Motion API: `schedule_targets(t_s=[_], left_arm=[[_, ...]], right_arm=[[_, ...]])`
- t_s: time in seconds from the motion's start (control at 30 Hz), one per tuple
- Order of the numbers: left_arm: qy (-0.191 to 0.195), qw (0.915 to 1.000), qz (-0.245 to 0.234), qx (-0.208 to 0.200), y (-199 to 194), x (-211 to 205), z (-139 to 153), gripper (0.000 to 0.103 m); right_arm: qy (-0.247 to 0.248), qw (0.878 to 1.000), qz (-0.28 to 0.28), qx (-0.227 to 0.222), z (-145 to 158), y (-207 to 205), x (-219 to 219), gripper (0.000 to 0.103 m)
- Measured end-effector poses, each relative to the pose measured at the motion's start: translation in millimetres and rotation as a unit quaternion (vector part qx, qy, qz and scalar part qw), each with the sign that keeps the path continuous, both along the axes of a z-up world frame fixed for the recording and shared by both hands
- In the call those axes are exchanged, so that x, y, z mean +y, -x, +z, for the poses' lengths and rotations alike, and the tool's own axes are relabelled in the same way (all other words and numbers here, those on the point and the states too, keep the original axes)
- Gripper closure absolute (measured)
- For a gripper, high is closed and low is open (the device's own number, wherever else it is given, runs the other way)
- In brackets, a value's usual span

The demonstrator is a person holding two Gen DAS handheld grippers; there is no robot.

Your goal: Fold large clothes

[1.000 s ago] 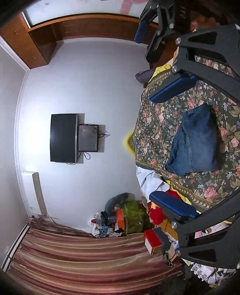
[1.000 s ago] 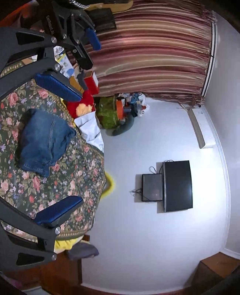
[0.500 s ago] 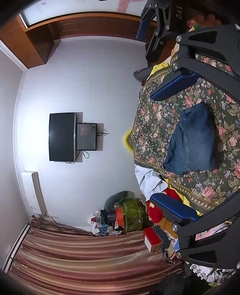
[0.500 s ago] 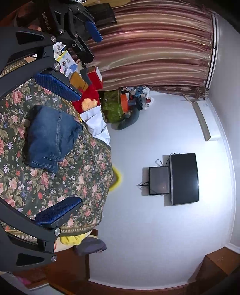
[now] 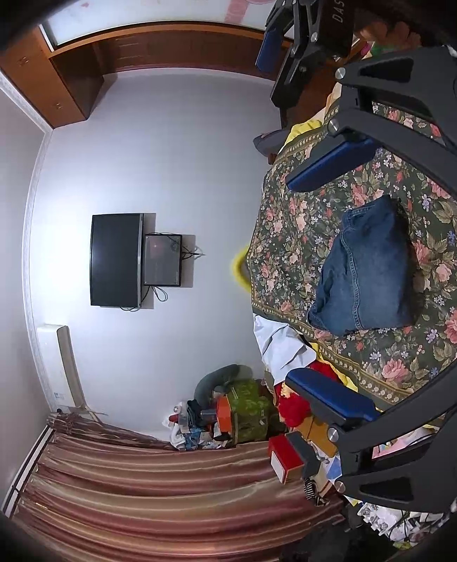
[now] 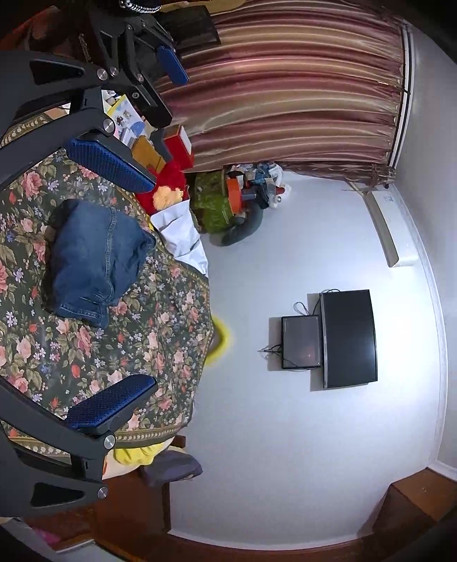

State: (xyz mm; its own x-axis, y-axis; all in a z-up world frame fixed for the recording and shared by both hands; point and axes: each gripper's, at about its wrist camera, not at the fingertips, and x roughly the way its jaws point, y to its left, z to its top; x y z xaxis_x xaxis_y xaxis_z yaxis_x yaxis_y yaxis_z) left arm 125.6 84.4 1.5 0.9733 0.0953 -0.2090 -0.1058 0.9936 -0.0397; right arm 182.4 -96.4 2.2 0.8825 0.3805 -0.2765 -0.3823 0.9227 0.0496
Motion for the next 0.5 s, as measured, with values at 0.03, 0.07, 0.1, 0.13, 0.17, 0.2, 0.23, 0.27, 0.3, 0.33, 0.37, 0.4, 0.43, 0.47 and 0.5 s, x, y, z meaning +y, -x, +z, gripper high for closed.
schedule_targets(t_s=[0.03, 0.07, 0.1, 0.13, 0.17, 0.2, 0.23, 0.27, 0.3, 0.33, 0.37, 0.4, 0.43, 0.47, 0.5], left_arm=[[0.001, 1.0, -0.001, 0.0, 0.0, 0.2, 0.0, 0.002], [0.003, 1.0, -0.001, 0.001, -0.6, 0.4, 0.4, 0.002], [0.005, 1.0, -0.002, 0.001, -0.8, 0.9, 0.4, 0.002], [0.007, 1.0, -0.003, 0.002, -1.4, 1.7, 0.4, 0.002], [0.009, 1.0, -0.003, 0.002, -1.6, 3.0, 0.2, 0.002], [0.01, 0.9999, -0.004, 0.002, -1.9, 3.9, 0.1, 0.002], [0.011, 0.9999, -0.004, 0.003, -2.7, 4.2, 0.3, 0.002], [0.012, 0.9999, -0.004, 0.004, -3.1, 4.4, -0.1, 0.002], [0.012, 0.9999, -0.005, 0.006, -3.6, 5.1, -0.3, 0.002], [0.013, 0.9999, -0.005, 0.007, -3.9, 5.5, -0.7, 0.002], [0.014, 0.9999, -0.005, 0.007, -3.9, 5.9, -0.8, 0.002], [0.015, 0.9998, -0.005, 0.007, -3.9, 6.1, -0.9, 0.002], [0.016, 0.9998, -0.005, 0.007, -3.9, 5.9, -0.9, 0.002], [0.017, 0.9998, -0.005, 0.007, -3.7, 6.7, -0.9, 0.002], [0.017, 0.9998, -0.006, 0.007, -3.6, 7.5, -1.0, 0.002]], right_arm=[[0.0, 1.0, 0.0, -0.001, 0.3, 0.7, 0.0, 0.0], [0.0, 1.0, 0.0, -0.001, 0.3, 0.7, -0.1, 0.0], [0.001, 1.0, 0.0, -0.001, -0.1, 0.2, 0.3, 0.0], [0.001, 1.0, 0.0, -0.001, 0.0, 1.2, 0.4, 0.0], [0.001, 1.0, 0.0, -0.001, 0.4, 1.4, 0.0, 0.0], [0.001, 1.0, 0.0, -0.001, 0.5, 1.4, 0.2, 0.0], [0.001, 1.0, 0.001, -0.002, 0.3, 1.5, 0.0, 0.0], [0.0, 1.0, 0.001, -0.002, 0.3, 1.4, -0.3, 0.0], [0.001, 1.0, 0.001, -0.002, 0.5, 1.4, -0.6, 0.0], [0.001, 1.0, 0.001, -0.002, 0.4, 1.4, -0.5, 0.0], [0.001, 1.0, 0.001, -0.002, 0.5, 1.5, -0.3, 0.0], [0.001, 1.0, 0.0, -0.002, 0.5, 1.6, -0.2, 0.0], [0.001, 1.0, 0.001, -0.002, 0.5, 1.5, -0.4, 0.0], [0.0, 1.0, 0.001, -0.003, 0.5, 1.4, -0.6, 0.0], [0.0, 1.0, 0.002, -0.003, 0.4, 1.2, -0.8, 0.0]])
